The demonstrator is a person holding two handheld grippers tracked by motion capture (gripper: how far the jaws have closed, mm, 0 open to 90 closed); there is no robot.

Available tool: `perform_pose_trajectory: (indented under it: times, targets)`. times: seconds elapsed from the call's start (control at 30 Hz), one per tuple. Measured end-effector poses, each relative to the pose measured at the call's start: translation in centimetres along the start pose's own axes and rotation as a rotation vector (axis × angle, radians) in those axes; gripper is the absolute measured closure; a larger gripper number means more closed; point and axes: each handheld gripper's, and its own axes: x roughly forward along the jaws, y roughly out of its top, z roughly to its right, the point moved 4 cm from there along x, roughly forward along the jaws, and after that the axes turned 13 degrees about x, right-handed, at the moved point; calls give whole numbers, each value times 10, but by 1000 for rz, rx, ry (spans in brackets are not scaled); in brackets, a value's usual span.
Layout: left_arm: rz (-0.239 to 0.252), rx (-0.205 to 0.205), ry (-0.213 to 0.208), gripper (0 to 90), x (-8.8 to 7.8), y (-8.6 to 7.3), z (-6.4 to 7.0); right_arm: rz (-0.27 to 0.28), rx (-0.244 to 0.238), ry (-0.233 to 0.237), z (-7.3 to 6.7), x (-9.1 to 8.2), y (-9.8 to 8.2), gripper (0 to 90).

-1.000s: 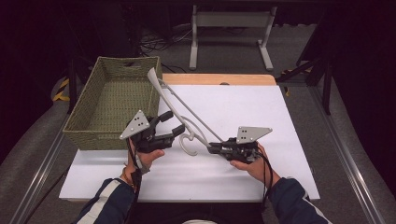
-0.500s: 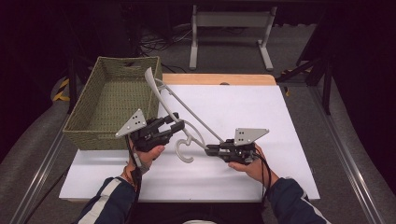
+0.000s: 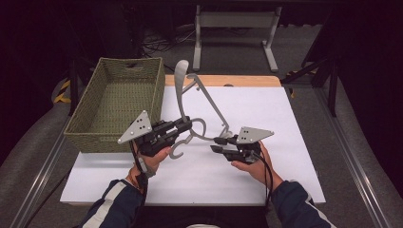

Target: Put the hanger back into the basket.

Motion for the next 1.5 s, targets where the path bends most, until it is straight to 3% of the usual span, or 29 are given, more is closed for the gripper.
perform_pose_trajectory:
  times: [0.07,0.13,0.2,0.3,0.47,0.57,0.7,0.83,0.97,1.03,1.1,1.3,1.5]
  targets:
    - [5,7,-1,803,2,8,0,3,2,-14,1,-2,0,615]
    - [-24,69,33,803,6,15,2,7,-2,-37,2,-9,1,599]
    - [-38,89,39,804,10,21,1,9,-3,-53,2,-15,-1,565]
    - [-80,168,78,804,14,27,-1,-3,-10,-82,2,-30,-8,536]
    - [-115,244,137,804,12,38,-11,-14,-3,-103,6,-49,-21,524]
    - [-129,291,197,804,4,50,-21,-15,20,-110,10,-57,-28,515]
    - [-119,320,252,804,-10,64,-31,-1,77,-82,12,-62,-31,505]
    - [-104,324,294,804,-24,76,-36,-12,69,-80,12,-60,-31,480]
    - [-118,356,335,804,-34,85,-39,-52,58,-80,11,-55,-36,436]
    - [-134,405,365,804,-42,93,-39,-60,54,-81,10,-54,-36,426]
    - [-146,420,388,804,-51,98,-41,-70,50,-79,10,-52,-37,409]
    - [-164,419,477,804,-80,102,-56,-80,55,-80,11,-51,-38,395]
    - [-203,391,542,804,-103,87,-73,-99,52,-63,11,-48,-40,395]
